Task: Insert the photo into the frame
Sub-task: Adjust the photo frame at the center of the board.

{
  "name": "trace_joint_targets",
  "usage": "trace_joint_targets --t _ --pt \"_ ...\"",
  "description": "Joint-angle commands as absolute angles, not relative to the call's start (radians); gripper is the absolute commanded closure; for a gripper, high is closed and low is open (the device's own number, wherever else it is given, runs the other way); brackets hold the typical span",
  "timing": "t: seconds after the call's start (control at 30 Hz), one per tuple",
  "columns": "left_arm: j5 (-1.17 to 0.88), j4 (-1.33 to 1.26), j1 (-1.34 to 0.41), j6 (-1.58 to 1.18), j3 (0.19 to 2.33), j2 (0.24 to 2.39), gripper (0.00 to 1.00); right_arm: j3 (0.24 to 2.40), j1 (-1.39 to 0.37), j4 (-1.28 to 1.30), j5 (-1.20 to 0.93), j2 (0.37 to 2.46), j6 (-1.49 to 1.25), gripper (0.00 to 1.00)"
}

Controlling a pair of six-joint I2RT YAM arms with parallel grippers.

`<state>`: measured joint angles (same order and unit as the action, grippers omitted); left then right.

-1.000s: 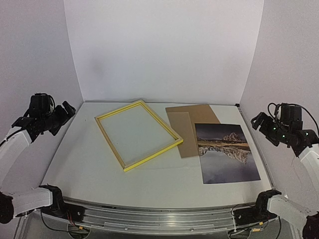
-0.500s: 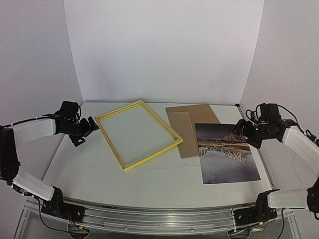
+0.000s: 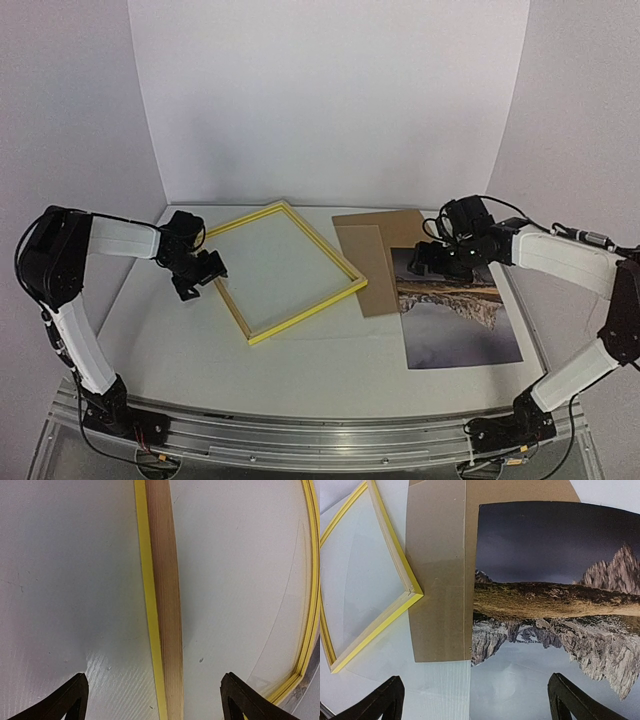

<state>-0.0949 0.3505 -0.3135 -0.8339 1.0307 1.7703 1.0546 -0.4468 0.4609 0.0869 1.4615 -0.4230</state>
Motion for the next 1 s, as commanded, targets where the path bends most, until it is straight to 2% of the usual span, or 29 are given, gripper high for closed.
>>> trace_joint_targets --t 0.0,0.2,0.47,0.73,0.97 --pt "-0.058 0.361 -0.341 -0.83 1.117 1.846 0.13 1.056 -0.456 0.403 0.149 1.459 -0.448 0.03" --pt "-0.037 0.417 -0.365 -0.805 1.216 1.97 0.28 1.026 -0.459 0.387 0.16 1.454 -0.462 0.03" --pt "0.091 0.541 -0.373 -0.738 1.285 2.025 0.64 1.027 -0.469 0.375 0.161 1.498 -0.462 0.04" --pt "0.135 0.586 -0.371 -0.617 1.277 1.975 0.98 1.035 -0.488 0.351 0.145 1.56 -0.435 0.07" --pt "0.124 0.549 -0.371 -0.498 1.214 1.871 1.0 1.038 -0.52 0.307 0.092 1.594 -0.405 0.1"
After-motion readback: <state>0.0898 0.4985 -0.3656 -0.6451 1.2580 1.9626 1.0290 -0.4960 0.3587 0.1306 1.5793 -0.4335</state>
